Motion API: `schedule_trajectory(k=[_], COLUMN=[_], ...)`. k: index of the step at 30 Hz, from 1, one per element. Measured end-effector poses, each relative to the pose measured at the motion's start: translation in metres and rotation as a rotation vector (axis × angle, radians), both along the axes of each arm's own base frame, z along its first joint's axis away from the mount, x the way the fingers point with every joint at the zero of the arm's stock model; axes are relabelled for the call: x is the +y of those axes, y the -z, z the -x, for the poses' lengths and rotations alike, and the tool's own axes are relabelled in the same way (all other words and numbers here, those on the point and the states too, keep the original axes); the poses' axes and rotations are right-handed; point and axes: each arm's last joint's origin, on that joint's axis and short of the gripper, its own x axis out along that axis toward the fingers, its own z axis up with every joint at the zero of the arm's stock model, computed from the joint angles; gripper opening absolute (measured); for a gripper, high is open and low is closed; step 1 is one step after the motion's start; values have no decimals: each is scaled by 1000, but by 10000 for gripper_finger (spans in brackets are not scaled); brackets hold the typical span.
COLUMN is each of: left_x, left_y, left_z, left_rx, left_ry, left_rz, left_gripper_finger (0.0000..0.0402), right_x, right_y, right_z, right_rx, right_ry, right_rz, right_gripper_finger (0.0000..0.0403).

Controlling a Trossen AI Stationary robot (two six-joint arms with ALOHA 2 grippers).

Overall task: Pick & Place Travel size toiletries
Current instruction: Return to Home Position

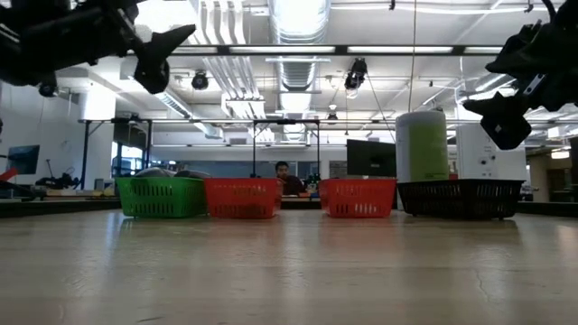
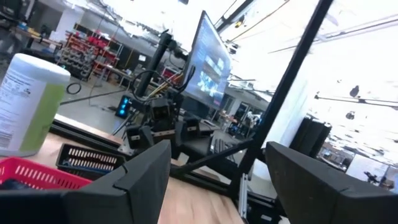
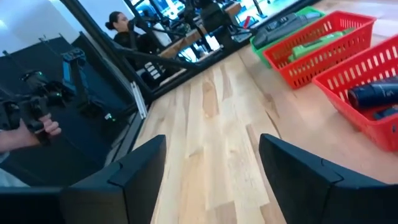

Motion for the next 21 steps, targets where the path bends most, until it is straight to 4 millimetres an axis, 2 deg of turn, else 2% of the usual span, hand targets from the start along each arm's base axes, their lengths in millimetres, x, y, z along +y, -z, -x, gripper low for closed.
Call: schedule_trajectory(k=[11,19,21], left_x=[-1,-1,-2], left_y=[16,14,17], left_z=[28,34,35], left_rx=[-67,-106,-103], left_ry=[-4,4,30], left_rz=[-5,20,-60], left_gripper_finger=[266,266,266], right_x=[0,0,0], right_y=[2,2,2], right_z=[-1,-1,-1], right_rx=[21,24,23], right_ry=[0,0,0], right_rz=[-8,-8,-8], right_gripper_finger=[235,254,261])
